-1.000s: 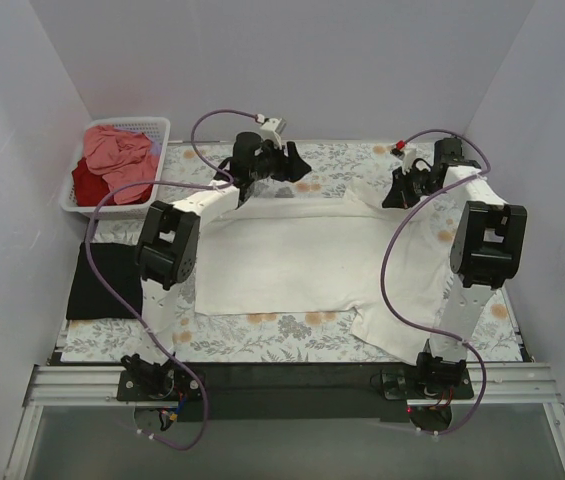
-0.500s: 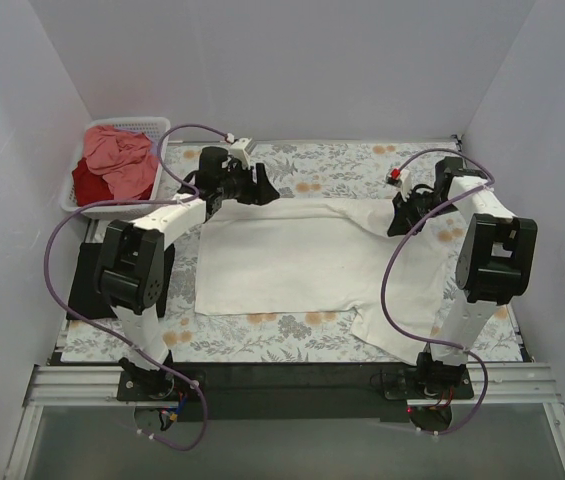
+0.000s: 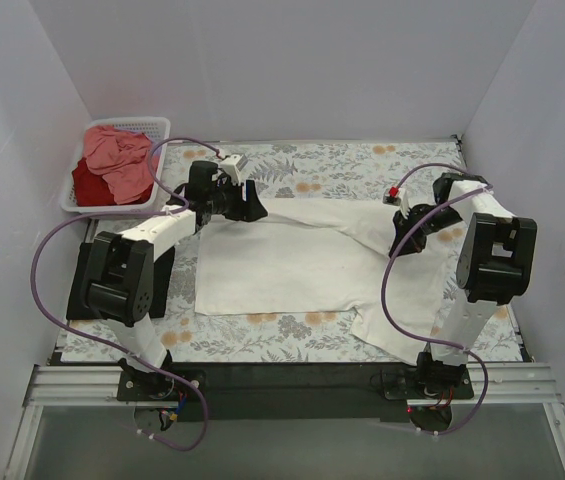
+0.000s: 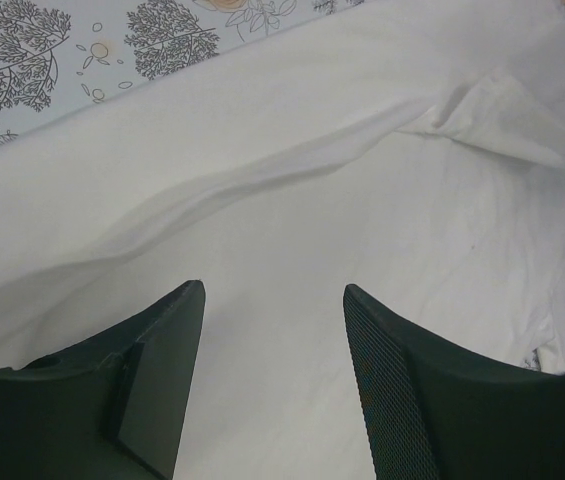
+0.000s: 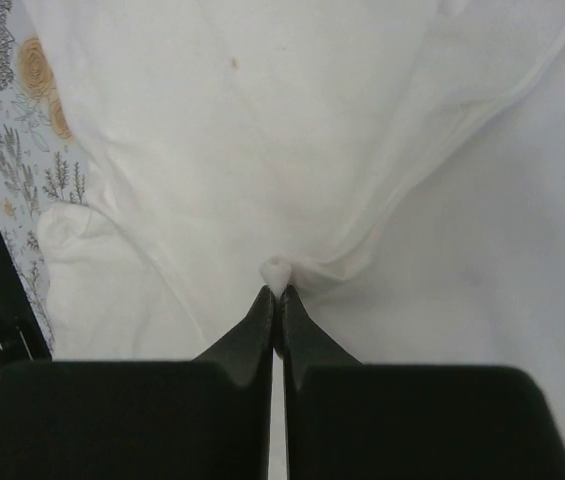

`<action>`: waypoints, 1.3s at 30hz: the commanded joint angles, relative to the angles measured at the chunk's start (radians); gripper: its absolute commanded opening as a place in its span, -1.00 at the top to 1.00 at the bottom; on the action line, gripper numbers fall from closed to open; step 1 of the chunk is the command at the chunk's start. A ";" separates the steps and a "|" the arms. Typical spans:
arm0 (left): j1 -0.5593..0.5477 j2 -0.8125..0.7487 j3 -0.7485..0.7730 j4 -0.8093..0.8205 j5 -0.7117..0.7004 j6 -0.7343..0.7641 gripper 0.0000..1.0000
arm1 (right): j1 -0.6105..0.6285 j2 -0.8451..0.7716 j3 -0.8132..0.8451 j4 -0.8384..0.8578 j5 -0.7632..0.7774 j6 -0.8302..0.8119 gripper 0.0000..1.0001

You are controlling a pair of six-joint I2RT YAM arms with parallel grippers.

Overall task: Fold and stack the t-shirts
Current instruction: Fold the tshirt

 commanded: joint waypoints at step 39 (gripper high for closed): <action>0.191 0.190 0.382 -0.571 -0.065 0.278 0.07 | 0.216 0.106 0.202 0.250 0.225 0.540 0.16</action>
